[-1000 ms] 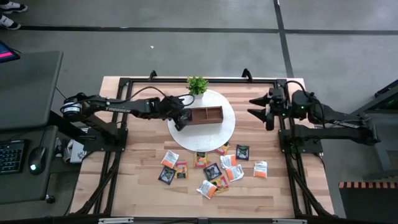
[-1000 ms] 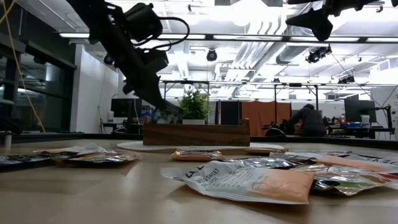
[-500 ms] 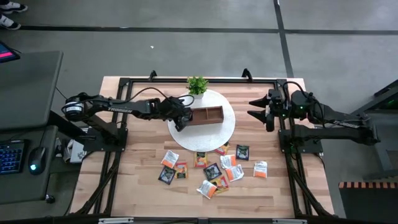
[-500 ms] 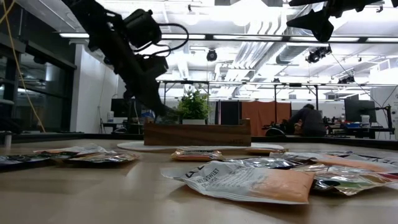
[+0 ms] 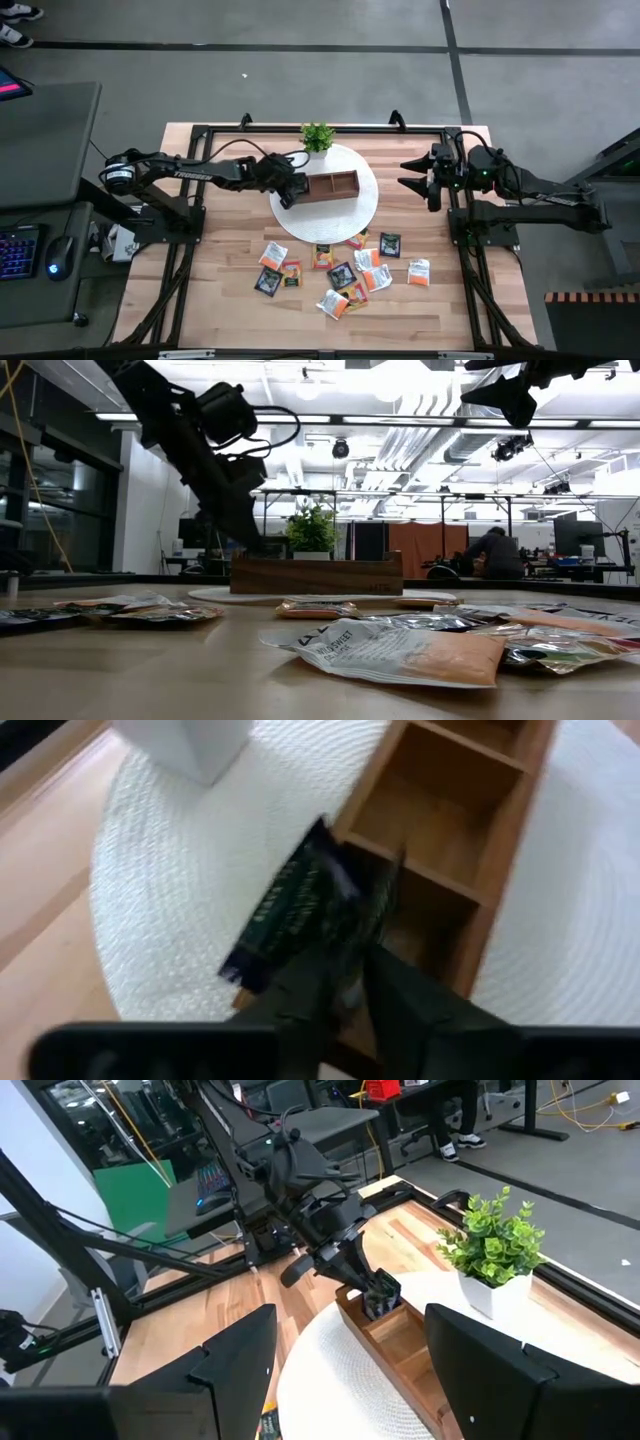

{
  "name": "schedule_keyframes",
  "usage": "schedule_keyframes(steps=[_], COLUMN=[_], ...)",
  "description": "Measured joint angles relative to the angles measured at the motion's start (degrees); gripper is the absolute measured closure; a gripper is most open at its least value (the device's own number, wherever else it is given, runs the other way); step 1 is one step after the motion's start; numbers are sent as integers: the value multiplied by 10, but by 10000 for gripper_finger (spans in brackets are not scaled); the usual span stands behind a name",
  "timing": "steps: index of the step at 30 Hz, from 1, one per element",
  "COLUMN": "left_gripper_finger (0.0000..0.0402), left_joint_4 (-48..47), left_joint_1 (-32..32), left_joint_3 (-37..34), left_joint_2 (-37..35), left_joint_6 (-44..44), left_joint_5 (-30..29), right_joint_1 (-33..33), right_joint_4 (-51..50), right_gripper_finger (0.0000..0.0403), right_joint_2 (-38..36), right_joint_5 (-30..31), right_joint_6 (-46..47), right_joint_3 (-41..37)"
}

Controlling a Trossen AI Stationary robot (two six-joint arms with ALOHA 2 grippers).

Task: Pick & Place Tea
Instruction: Put the black tea bag into the left section of the wooden organizer

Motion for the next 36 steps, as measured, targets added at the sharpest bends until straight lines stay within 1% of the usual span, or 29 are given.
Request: schedule_keyframes(steps=[5, 8, 11, 13, 19, 22, 25, 27, 29, 31, 36], left_gripper_finger=[226, 175, 140, 126, 120, 119, 119, 119, 119, 119, 119], left_joint_4=[-11, -23, -37, -49, -68, -89, -107, -117, -133, -138, -165], left_joint_1=[0, 0, 0, 0, 0, 0, 0, 0, 0, 0, 0], left_joint_3=[15, 22, 32, 38, 45, 45, 45, 45, 45, 45, 44], left_joint_2=[0, 0, -1, -13, -68, -106, -140, -156, -174, -190, -232], left_joint_6=[11, 12, 17, 24, 21, 12, 7, 6, 1, -4, -24], left_joint_5=[1, -9, -9, -5, -3, -3, -3, -3, -3, -3, 6], right_joint_1=[0, 0, 0, 0, 0, 0, 0, 0, 0, 0, 0], right_joint_4=[0, -1, -11, -22, -50, -71, -62, -49, -21, 13, 109], right_gripper_finger=[153, 153, 153, 153, 153, 153, 153, 153, 153, 153, 153], right_joint_2=[0, 0, 0, 0, -11, -34, -79, -125, -177, -228, -325], right_joint_5=[2, 16, 40, 56, 63, 40, 20, 15, 28, 29, -16], right_joint_6=[-2, -2, -1, 0, 8, -14, -37, -41, -32, -20, -13], right_joint_3=[0, 0, 0, 0, 0, 0, -21, -53, -96, -145, -243])
